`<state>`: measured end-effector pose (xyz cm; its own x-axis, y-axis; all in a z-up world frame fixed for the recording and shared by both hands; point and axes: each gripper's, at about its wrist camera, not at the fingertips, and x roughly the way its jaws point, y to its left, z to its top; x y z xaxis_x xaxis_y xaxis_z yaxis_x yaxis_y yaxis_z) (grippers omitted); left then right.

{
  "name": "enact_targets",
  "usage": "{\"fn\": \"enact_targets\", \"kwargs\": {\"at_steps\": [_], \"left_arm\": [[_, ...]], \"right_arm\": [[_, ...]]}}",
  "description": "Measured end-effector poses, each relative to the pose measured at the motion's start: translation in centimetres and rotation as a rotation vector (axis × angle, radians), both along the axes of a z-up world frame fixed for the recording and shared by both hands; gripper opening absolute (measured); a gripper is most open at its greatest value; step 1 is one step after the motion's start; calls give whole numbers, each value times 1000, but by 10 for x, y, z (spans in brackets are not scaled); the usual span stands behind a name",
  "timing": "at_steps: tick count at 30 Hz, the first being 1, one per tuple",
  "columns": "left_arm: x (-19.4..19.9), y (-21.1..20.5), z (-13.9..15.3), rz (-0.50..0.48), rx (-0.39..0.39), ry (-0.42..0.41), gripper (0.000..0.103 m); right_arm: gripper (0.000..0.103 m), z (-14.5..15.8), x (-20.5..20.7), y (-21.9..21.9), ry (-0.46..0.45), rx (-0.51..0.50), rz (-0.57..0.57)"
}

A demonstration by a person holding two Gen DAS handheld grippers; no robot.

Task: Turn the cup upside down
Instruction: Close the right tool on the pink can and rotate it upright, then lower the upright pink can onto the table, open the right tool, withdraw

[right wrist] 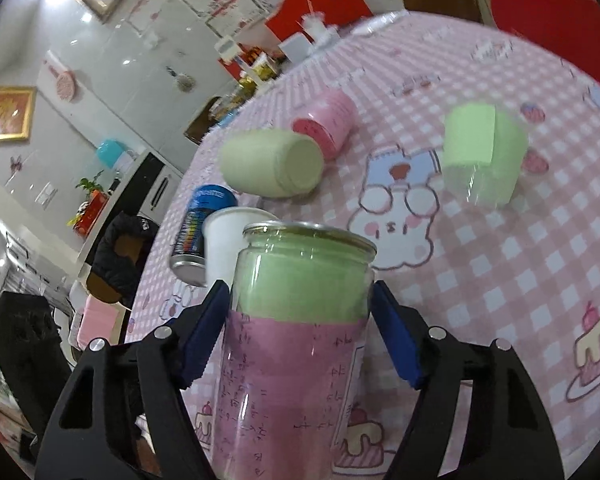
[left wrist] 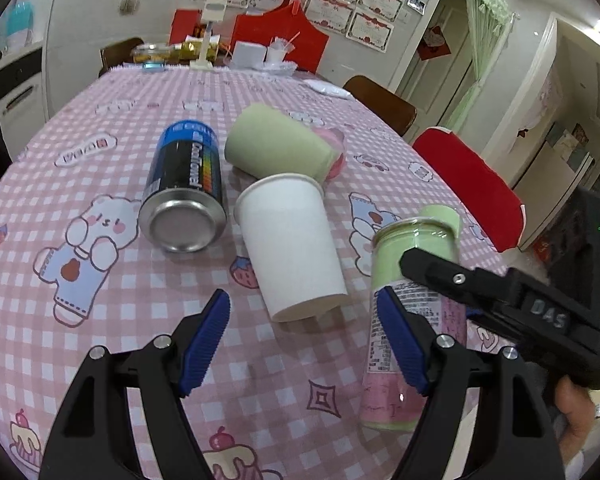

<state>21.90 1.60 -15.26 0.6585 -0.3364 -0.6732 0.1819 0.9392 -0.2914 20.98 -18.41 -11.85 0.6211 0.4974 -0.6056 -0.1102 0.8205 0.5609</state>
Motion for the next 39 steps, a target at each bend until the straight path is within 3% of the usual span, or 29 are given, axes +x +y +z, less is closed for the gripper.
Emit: {"fn": "enact_targets", "kwargs": {"at_steps": [10,20,39], "left_arm": [[-20,-11,14,35,65,-89,75],[-30,-12,21,87,144,-126,75],[-33,-15,14,99,218,-126,75]], "right_arm": [[68,36,-25,10,-216,-231,-50],[68,36,-32,29,-360,-474,-102],[68,21,-43,42,-407,-551,-97]]}}
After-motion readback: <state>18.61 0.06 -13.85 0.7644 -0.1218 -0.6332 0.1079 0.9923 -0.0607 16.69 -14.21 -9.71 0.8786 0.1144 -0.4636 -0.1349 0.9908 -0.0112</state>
